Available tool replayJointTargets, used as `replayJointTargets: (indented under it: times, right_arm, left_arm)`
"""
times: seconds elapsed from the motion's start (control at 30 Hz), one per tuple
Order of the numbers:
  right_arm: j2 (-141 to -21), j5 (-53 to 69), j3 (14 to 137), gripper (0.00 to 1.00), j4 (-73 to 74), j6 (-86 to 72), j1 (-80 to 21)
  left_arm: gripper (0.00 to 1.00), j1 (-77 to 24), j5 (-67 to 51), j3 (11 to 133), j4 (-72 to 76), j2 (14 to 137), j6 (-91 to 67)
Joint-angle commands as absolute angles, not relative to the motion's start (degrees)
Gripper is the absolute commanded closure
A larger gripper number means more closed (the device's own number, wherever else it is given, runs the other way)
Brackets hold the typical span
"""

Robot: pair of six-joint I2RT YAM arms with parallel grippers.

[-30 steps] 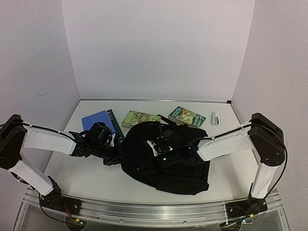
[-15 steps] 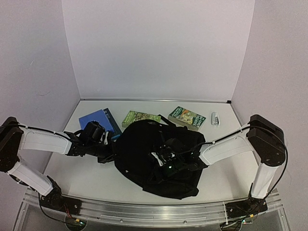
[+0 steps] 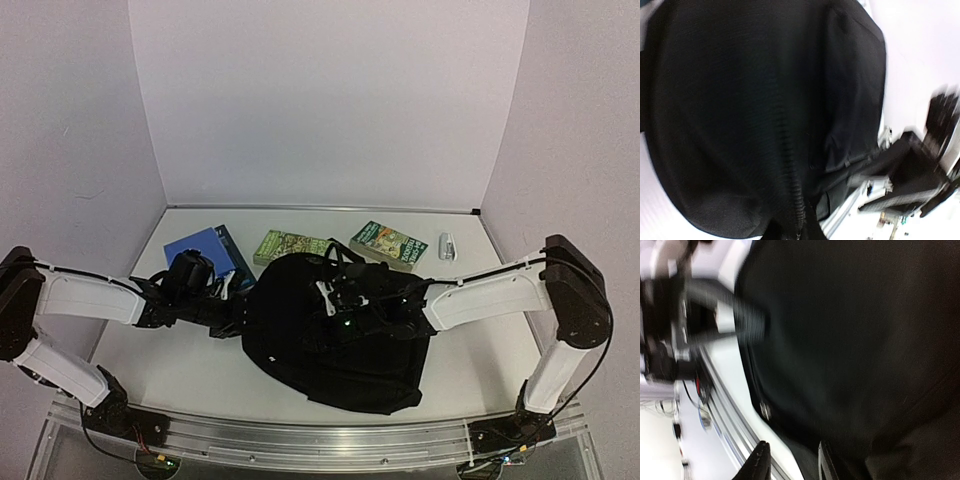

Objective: Pack the student bag
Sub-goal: Unzip the student bag at the center of the board.

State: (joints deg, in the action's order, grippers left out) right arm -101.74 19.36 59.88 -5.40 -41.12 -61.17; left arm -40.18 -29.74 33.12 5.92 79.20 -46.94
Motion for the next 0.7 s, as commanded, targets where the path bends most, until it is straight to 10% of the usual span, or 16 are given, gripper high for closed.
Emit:
replayJointTargets:
  times: [0.0, 0.3, 0.67]
  right_arm:
    - [-97.31, 4.8, 61.44, 0.64, -5.25, -45.36, -61.27]
    - [-95.45, 1.31, 59.03, 0.6, -4.05, -46.39, -61.3]
    - [-93.69, 0.93, 58.2, 0.59, -3.96, -46.86, -61.28]
  left_arm:
    - [0.81, -41.38, -29.73, 34.93, 0.01, 74.73, -43.97]
    - [0.32, -39.98, -10.65, 42.62, -15.55, 69.69, -41.17]
    - [0.39, -35.81, -9.51, 54.83, -20.77, 84.19, -35.17]
